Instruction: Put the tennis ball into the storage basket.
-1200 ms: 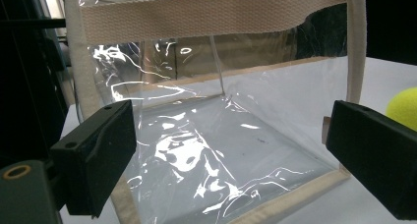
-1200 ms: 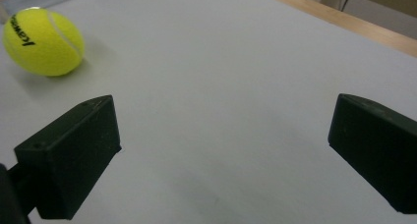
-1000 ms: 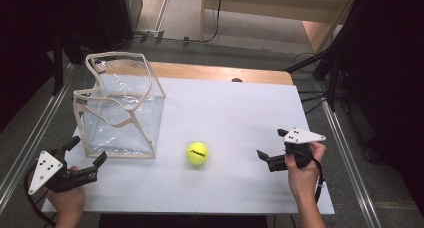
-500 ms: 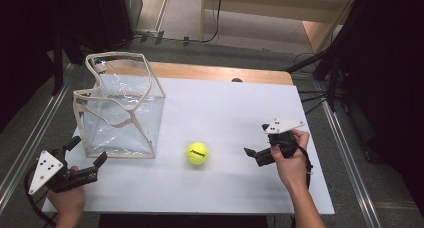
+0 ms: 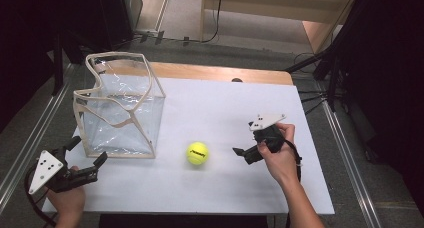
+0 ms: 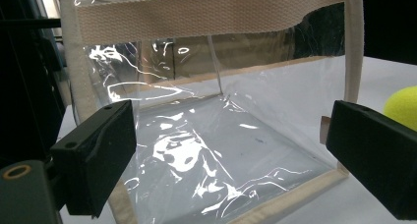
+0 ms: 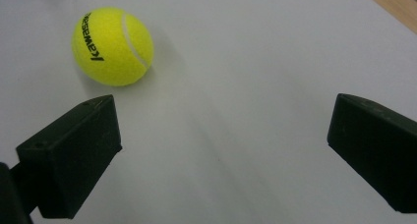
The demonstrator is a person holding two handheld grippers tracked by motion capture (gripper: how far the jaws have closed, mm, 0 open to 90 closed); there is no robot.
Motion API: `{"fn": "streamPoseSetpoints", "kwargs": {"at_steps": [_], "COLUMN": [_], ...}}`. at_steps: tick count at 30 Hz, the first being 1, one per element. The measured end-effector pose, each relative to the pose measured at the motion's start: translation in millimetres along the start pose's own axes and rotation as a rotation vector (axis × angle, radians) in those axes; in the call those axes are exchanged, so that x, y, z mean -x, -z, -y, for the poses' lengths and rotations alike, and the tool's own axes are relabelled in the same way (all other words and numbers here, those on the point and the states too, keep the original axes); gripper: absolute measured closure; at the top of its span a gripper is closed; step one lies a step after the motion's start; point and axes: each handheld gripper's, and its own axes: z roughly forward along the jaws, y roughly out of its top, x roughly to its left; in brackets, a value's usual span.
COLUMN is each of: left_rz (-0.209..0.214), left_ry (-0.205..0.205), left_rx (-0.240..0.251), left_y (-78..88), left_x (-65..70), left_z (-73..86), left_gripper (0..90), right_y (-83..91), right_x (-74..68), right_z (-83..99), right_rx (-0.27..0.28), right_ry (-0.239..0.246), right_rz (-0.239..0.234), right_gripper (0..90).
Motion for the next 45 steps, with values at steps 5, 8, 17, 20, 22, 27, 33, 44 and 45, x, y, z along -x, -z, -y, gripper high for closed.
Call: {"fn": "streamPoseSetpoints", "kwargs": {"at_steps": [5,8,17,20,22,27,33,44,45], "left_rz": [-0.001,0.0,0.003,0.001,0.001,0.001,0.001,0.002,0.002], "left_ry": [0.0,-0.001,0.001,0.005,0.004,0.005,0.005,0.006,0.007], "left_rx": [-0.001,0.0,0.004,0.004,0.003,0.004,0.004,0.004,0.004], "left_y": [0.0,0.0,-0.2,-0.1,0.0,-0.1,-0.1,0.1,0.1], "left_x": [-0.2,-0.5,-0.8,-0.7,-0.7,-0.9,-1.0,-1.4,-1.4], "left_z": [-0.1,-0.1,0.0,0.0,0.0,0.0,0.0,-0.1,-0.1], "left_gripper": [5.4,5.3,5.4,5.3,5.4,5.3,5.4,5.4,5.4], "right_y": [-6.9,-10.3,-19.8,-26.1,-29.9,-38.8,-46.9,-61.4,-63.6], "right_x": [-4.0,-5.9,-11.7,-14.9,-16.4,-21.5,-26.1,-37.1,-37.0], "right_z": [-10.2,-15.8,-27.3,-32.3,-34.9,-40.9,-45.3,-51.6,-52.1], "right_rx": [-0.029,-0.035,-0.063,-0.085,-0.094,-0.132,-0.158,-0.212,-0.203], "right_ry": [0.026,0.043,0.078,0.09,0.101,0.122,0.133,0.156,0.172], "right_rz": [-0.024,-0.045,-0.078,-0.089,-0.098,-0.121,-0.141,-0.176,-0.181], "right_gripper": [0.0,0.0,0.0,0.0,0.0,0.0,0.0,0.0,0.0]}}
